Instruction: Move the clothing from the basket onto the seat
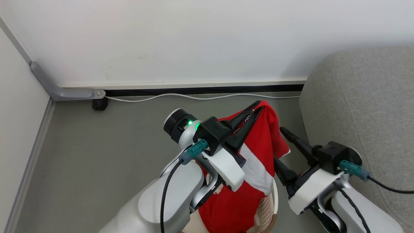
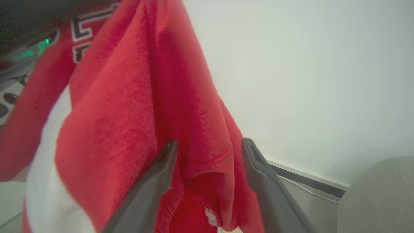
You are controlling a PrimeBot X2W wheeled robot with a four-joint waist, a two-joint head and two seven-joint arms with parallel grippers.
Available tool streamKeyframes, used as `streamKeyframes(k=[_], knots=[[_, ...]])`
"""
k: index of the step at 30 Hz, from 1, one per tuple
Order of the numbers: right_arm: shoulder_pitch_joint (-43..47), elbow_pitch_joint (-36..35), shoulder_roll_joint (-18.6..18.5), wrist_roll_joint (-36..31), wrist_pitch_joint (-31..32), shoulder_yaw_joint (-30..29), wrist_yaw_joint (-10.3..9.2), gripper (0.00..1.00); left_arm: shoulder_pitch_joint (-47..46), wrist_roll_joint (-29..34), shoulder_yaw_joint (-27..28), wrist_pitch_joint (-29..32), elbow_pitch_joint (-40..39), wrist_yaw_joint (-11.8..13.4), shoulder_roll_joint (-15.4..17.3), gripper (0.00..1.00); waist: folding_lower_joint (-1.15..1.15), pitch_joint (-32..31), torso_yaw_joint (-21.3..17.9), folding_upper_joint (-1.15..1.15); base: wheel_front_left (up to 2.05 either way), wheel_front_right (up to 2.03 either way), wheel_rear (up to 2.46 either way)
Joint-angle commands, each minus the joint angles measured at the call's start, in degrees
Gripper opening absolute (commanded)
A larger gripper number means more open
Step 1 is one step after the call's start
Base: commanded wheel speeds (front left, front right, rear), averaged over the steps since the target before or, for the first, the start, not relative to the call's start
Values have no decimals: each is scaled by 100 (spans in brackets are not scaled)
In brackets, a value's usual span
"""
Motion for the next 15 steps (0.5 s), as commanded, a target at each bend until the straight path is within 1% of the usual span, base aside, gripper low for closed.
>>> streamKeyframes(k=[1, 4, 6, 7, 11, 12, 13, 14, 15], knots=[[-293, -105, -182, 127, -69, 398, 24, 100, -300, -27, 155, -35, -154, 43, 44, 0, 0, 18, 21, 0, 0, 0, 0], [-688, 12, -436, 295, -69, 1082, 24, 100, -313, -43, 107, -35, -181, 43, 44, 0, 0, 41, 66, 0, 0, 0, 0], [-952, 90, -568, 388, -69, 1437, 24, 100, -307, -54, 59, -35, -204, 45, 44, 0, 0, 52, 110, 0, 0, 0, 0], [-1168, 232, -658, 503, -69, 1774, 24, 100, -300, -67, 9, -35, -216, 40, 43, 0, 0, 57, 157, 0, 0, 0, 0], [-1538, 555, -683, 898, -69, 2416, 24, 100, -292, -109, -66, -35, -219, 35, 43, 0, 0, 85, 242, 0, 0, 0, 0], [-1617, 624, -665, 1014, -69, 2539, 24, 100, -293, -114, -79, -35, -223, 34, 43, 0, 0, 97, 264, 0, 0, 0, 0], [-1617, 624, -665, 1014, -69, 2539, 24, 100, -293, -114, -79, -35, -223, 34, 43, 0, 0, 97, 264, 0, 0, 0, 0], [-1690, 681, -640, 1118, -69, 2638, 24, 94, -289, -120, -91, -35, -220, 35, 43, 0, 0, 107, 281, 0, 0, 0, 0], [-1748, 718, -609, 1214, -69, 2691, 24, 38, -287, -127, -99, -35, -215, 34, 43, 0, 0, 117, 298, 0, 0, 0, 0]])
